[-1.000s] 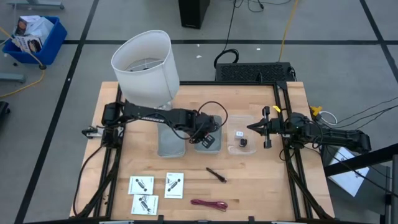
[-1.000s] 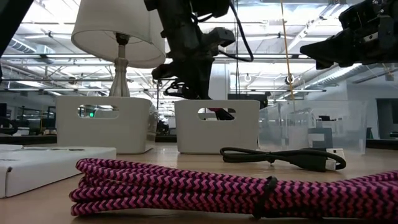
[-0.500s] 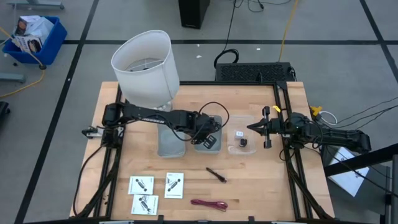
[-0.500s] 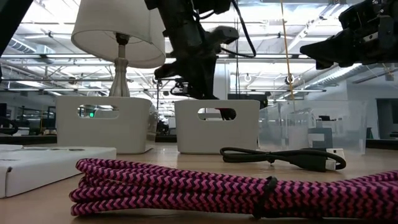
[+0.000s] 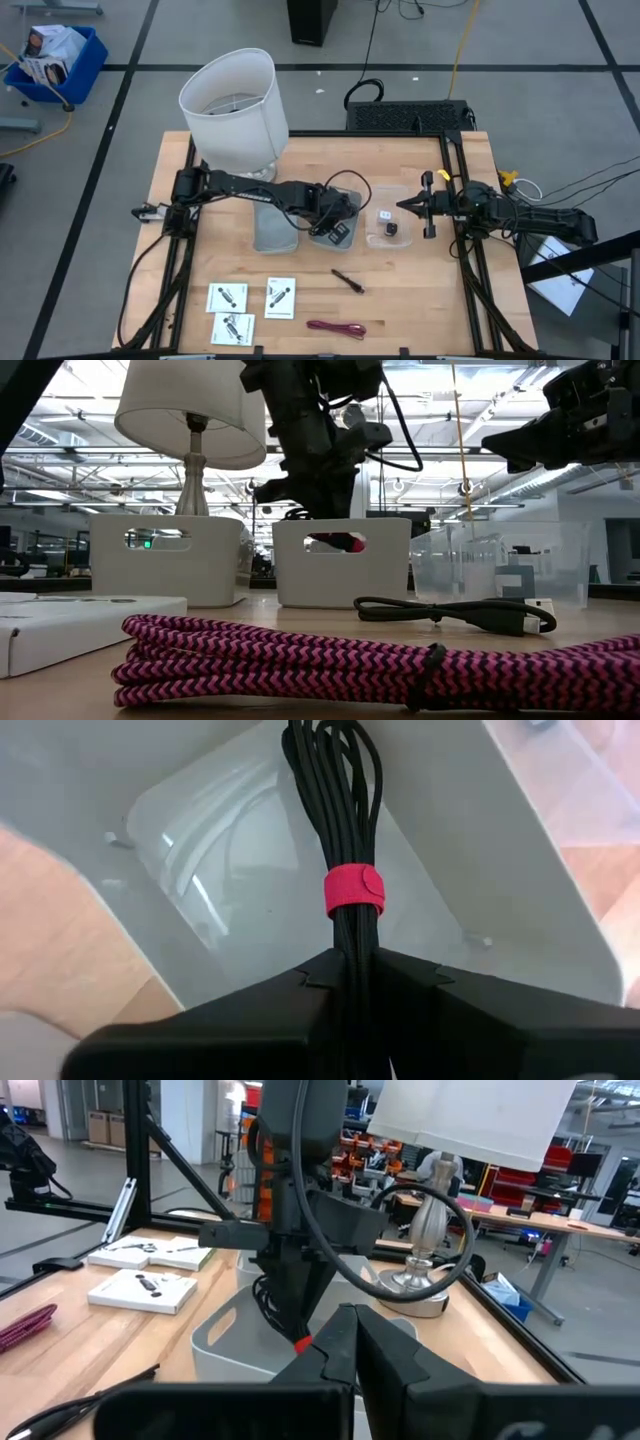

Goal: Pick and place items into bin
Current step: Put the bottom black charger cable into the right gray bin, then put the pink charger cable into the right gray bin

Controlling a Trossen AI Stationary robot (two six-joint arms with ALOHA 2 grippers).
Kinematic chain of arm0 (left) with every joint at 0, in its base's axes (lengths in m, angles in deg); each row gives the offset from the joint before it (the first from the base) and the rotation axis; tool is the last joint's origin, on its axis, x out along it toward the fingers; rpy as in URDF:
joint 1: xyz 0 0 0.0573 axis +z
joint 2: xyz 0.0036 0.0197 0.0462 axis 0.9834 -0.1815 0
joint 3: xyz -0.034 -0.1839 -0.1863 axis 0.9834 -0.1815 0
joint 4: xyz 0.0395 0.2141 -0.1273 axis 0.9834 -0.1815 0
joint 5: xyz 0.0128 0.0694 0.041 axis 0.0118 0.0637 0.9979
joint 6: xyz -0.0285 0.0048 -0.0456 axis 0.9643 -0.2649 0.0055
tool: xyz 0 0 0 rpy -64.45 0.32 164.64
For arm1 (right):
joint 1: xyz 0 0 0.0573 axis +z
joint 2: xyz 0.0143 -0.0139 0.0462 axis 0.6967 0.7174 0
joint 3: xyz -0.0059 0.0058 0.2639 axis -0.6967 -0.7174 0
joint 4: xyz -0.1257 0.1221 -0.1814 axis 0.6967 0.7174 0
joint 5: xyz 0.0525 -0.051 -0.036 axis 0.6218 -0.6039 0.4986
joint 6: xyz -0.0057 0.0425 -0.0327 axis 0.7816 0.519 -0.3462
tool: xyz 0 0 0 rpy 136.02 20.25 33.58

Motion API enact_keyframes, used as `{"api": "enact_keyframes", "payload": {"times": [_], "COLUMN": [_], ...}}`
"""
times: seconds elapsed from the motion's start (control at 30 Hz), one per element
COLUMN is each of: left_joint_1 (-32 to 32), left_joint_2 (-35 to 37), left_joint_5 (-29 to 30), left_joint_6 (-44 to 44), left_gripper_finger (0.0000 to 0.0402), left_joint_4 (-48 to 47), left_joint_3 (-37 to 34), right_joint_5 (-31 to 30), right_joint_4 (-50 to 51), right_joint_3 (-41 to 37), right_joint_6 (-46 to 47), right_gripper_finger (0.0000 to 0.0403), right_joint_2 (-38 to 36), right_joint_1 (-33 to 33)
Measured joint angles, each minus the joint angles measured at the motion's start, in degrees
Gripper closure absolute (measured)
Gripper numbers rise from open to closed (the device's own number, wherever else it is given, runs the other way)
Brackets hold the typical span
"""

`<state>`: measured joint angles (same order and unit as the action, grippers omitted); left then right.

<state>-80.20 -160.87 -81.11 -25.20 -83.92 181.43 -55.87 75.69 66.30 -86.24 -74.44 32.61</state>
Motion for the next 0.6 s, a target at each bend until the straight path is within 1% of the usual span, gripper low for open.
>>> {"api": "enact_keyframes", "payload": {"times": [0.07, 0.33, 0.47, 0.6], "left_joint_1": [-0.2, -0.5, -0.8, -3.7], "left_joint_2": [0.0, 0.4, 1.6, 5.0], "left_joint_5": [-0.1, -0.6, -2.6, -3.3], "left_joint_6": [-0.6, -1.4, -8.2, -15.9], "left_gripper_finger": [0.0335, 0.0244, 0.0217, 0.0209], "left_joint_4": [0.1, 0.5, 0.2, -0.4], "left_joint_3": [0.0, 0.0, 1.3, 3.9], "right_joint_5": [0.0, 0.0, 0.0, 0.0], "right_joint_4": [0.0, 0.0, 0.0, 0.1], "right_joint_3": [0.0, 0.0, 0.0, 0.0], "right_joint_6": [0.0, 0.0, 0.0, 0.0], "right_gripper_finger": [0.0403, 0.0403, 0.0403, 0.0403], "right_joint_2": [0.0, 0.0, 0.0, 0.2], "right_joint_1": [0.0, 0.0, 0.0, 0.0]}}
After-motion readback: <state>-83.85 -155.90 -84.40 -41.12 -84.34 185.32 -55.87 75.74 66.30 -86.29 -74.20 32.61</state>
